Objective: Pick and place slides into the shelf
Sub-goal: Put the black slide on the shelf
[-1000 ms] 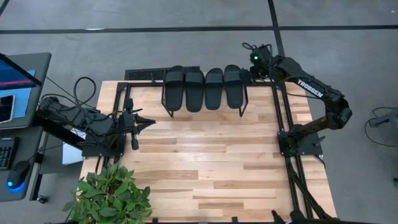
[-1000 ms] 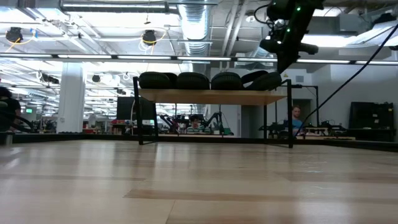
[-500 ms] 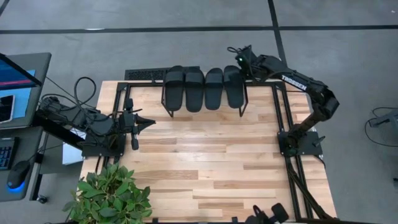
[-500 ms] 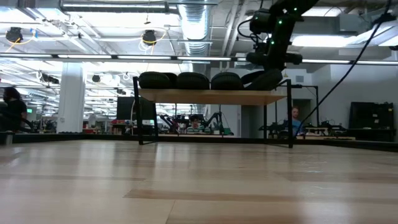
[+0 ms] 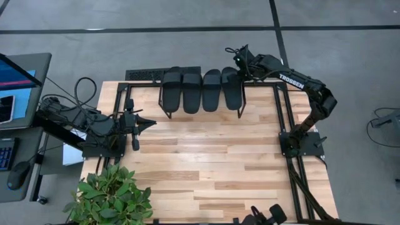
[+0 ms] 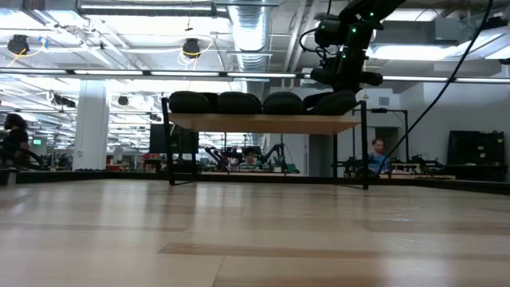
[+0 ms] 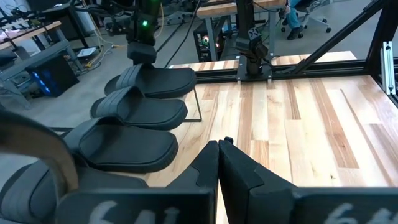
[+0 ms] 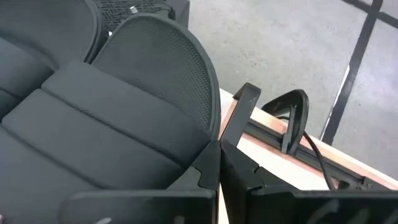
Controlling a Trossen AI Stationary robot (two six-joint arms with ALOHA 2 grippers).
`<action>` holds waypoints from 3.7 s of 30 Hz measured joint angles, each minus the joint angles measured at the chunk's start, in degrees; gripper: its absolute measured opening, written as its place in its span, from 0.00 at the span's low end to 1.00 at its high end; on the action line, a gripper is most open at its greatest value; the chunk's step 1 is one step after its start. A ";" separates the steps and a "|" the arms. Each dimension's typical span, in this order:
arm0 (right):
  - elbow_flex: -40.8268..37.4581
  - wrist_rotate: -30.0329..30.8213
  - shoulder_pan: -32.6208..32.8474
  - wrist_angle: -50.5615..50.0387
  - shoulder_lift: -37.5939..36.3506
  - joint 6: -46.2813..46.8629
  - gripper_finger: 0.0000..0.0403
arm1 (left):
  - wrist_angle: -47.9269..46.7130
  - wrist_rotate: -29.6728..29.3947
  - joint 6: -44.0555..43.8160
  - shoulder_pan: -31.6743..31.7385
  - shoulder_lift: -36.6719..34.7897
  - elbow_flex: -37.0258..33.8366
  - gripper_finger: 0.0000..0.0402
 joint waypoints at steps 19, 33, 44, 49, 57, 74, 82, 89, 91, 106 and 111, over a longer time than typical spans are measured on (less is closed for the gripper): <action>0.00 15.78 2.45 0.43 -3.51 2.52 0.00 | -0.07 0.00 -0.07 0.00 0.00 0.00 0.00; -1.67 13.22 13.48 16.81 -7.23 3.01 0.00 | -0.08 0.00 -0.56 0.00 0.00 0.00 0.00; -7.28 18.28 15.40 15.94 -3.99 8.82 0.00 | -1.43 0.00 -1.66 0.01 0.02 0.00 0.00; -7.48 18.46 15.72 14.49 -2.00 10.01 0.00 | -1.62 0.00 -1.66 0.01 0.02 0.00 0.00; -7.45 18.53 16.52 13.49 -1.90 11.94 0.00 | -1.60 0.00 -1.86 -0.01 0.02 0.00 0.00; -5.43 27.44 19.64 10.45 -1.95 13.11 0.00 | -2.52 0.00 -2.89 0.01 0.02 0.00 0.00; -2.45 30.41 19.85 3.75 -2.01 14.19 0.00 | -2.54 0.00 -2.89 0.00 0.02 0.00 0.00; -3.16 28.52 19.85 -2.95 -2.01 19.26 0.00 | -2.54 0.13 -3.10 0.00 0.01 0.00 0.00; -3.84 27.68 20.50 -3.63 -1.99 19.99 0.00 | -2.57 0.13 -3.10 0.00 0.02 0.00 0.00; -7.30 26.46 21.79 -4.07 -2.05 23.02 0.00 | -2.56 0.17 -3.13 0.01 0.02 0.00 0.00; -7.14 32.68 22.59 -4.23 -3.01 23.02 0.00 | -2.56 0.17 -3.13 0.01 0.00 0.00 0.00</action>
